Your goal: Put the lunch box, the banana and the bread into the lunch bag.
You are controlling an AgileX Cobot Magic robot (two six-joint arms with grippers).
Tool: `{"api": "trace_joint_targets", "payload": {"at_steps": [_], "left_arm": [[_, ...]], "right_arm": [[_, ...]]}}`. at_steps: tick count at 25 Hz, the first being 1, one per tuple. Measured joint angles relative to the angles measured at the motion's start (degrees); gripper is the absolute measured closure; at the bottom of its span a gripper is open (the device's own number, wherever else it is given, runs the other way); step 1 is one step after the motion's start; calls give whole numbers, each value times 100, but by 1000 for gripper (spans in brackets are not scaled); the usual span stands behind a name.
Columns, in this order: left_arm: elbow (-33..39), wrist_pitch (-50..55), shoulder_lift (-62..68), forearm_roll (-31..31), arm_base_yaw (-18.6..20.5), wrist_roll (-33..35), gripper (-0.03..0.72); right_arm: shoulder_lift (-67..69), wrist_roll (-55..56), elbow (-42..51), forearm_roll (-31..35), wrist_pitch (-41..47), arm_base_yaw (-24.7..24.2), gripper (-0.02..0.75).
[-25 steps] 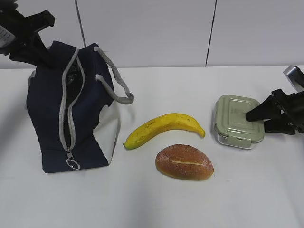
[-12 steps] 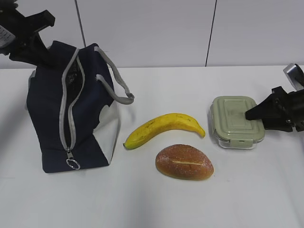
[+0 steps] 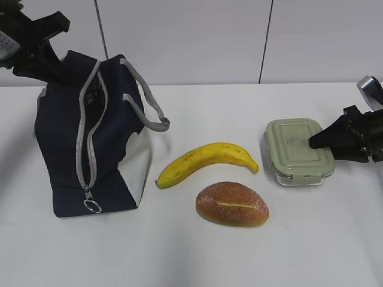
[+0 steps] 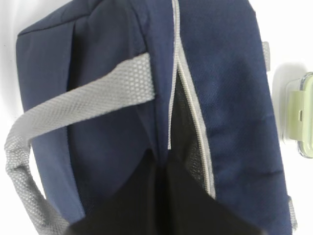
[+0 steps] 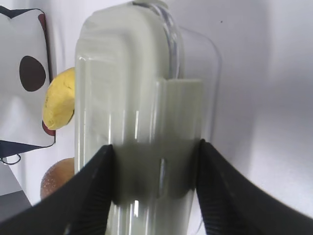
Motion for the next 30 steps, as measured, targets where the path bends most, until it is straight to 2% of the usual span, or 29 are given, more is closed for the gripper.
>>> {"api": "trace_joint_targets", "payload": {"at_steps": [20,24,30], "left_arm": [[0,0,0,-32,0,0,691],[0,-6,0,-179,0,0,691],[0,-19,0,-437,0,0,691]], "right_arm": [[4,269,-191,291,40,89,389],[-102,753,-582,182,44,441,389],[-190,1955,-1761,112,190,1217,388]]}}
